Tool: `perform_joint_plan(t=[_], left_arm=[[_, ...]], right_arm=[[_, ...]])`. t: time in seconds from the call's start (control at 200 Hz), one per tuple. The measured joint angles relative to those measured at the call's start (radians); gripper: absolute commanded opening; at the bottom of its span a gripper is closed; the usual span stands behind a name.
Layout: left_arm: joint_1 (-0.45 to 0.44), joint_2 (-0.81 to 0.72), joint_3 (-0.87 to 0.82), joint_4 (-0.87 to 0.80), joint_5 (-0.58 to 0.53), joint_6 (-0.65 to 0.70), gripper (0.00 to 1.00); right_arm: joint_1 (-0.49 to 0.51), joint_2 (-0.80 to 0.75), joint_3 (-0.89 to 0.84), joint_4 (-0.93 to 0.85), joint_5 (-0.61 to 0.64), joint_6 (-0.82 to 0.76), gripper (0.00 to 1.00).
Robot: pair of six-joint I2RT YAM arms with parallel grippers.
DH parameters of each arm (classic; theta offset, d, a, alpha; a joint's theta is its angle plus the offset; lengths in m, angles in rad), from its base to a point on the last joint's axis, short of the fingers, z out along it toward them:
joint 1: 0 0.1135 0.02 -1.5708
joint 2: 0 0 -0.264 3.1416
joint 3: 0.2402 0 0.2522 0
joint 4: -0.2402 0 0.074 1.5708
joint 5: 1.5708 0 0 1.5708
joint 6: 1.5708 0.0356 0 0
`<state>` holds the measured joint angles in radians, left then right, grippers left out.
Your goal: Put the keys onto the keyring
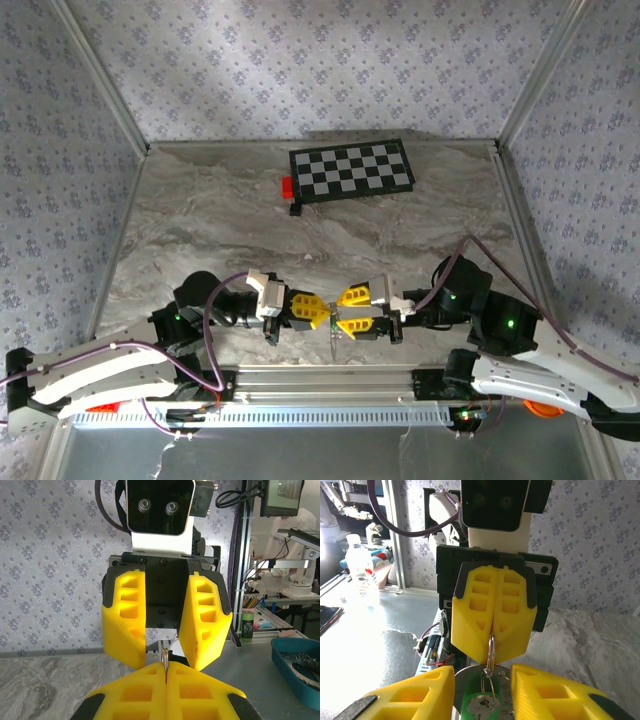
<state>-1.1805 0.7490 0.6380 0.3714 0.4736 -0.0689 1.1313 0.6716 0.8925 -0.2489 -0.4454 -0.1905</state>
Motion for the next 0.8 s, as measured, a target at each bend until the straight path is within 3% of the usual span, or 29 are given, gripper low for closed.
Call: perform_joint_plan(t=[0.345, 0.48, 0.72, 0.8], left_arm=[[0.0, 0.0, -0.005, 0.0, 0.0, 0.0, 0.0], [0.0, -0.001, -0.007, 0.0, 0.0, 0.001, 0.0], [0.0, 0.0, -0.007, -0.008, -0.018, 0.017, 0.0], [0.0, 0.001, -0.007, -0.032, -0.039, 0.027, 0.13]], right_arm=[[0.009, 0.027, 0.0, 0.014, 0.009, -0.001, 0.14], [0.01, 0.029, 0.0, 0.011, 0.02, -0.005, 0.0], [0.013, 0.029, 0.0, -0.002, 0.048, -0.008, 0.0], [0.016, 0.03, 0.005, -0.027, 0.076, -0.014, 0.0]])
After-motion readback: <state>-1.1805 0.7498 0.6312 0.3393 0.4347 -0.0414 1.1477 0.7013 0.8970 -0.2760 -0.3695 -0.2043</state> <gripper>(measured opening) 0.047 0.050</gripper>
